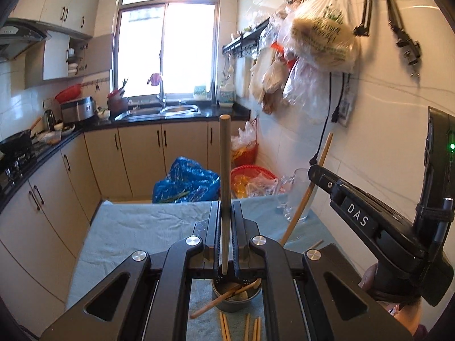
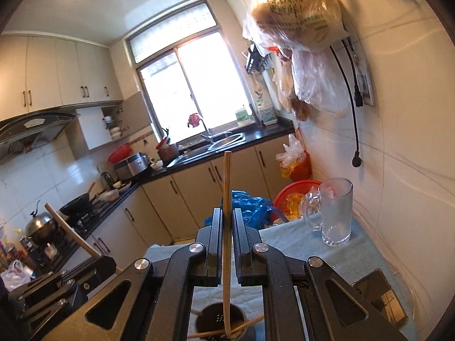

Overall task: Organize utensils
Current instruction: 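Drop the left tool's chopstick into the holder and open while the right tool drops its own, then move both open tools back down to the remaining chopsticks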

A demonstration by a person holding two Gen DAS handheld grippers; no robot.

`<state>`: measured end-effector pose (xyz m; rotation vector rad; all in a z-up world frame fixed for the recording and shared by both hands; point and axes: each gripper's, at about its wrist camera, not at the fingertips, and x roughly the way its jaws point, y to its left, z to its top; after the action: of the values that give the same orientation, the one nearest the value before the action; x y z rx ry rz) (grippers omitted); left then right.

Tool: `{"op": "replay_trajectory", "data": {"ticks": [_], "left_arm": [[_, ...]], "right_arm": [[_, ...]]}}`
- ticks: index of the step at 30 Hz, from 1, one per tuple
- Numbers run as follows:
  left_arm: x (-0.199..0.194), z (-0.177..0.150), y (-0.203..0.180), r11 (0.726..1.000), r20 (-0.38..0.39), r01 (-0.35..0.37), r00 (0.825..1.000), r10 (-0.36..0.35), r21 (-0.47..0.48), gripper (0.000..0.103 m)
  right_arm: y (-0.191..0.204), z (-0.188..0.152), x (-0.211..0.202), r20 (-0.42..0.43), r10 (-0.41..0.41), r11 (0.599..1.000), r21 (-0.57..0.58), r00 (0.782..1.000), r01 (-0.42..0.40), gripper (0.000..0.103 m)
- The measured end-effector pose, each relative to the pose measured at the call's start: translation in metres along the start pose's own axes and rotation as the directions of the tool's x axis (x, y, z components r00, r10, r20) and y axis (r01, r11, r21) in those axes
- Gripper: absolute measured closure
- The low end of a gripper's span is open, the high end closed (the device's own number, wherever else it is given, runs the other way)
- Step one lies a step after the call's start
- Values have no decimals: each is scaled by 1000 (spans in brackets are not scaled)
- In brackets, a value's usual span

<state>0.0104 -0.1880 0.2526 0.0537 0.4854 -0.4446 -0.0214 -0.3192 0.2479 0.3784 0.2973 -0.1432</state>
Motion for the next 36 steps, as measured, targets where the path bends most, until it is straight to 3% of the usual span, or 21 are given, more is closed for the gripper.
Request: {"op": "replay_trajectory", "data": {"ticks": [9, 13, 16, 19, 24, 36], "left_arm": [[37, -14, 13, 999, -94, 5, 996, -9, -44, 97], [36, -14, 16, 999, -93, 8, 996, -13, -53, 96], [30, -12, 14, 998, -87, 16, 996, -20, -55, 85], [18, -9, 14, 998, -63, 14, 998, -18, -63, 71], [-10, -7, 16, 997, -33, 21, 999, -23, -74, 65], [-115, -30, 32, 995, 61, 42, 998, -36, -93, 46]], "right_arm": [[-19, -26, 37, -107, -10, 1000, 18, 994, 12, 95], [-20, -28, 39, -123, 1, 1000, 16, 992, 1, 95], [-17, -27, 38, -125, 6, 1000, 5, 992, -5, 86], [-14, -26, 34, -123, 16, 1000, 4, 992, -16, 71], [-8, -19, 15, -107, 28, 1000, -1, 994, -28, 69], [2, -16, -87, -74, 7, 994, -105, 997, -15, 48]]}}
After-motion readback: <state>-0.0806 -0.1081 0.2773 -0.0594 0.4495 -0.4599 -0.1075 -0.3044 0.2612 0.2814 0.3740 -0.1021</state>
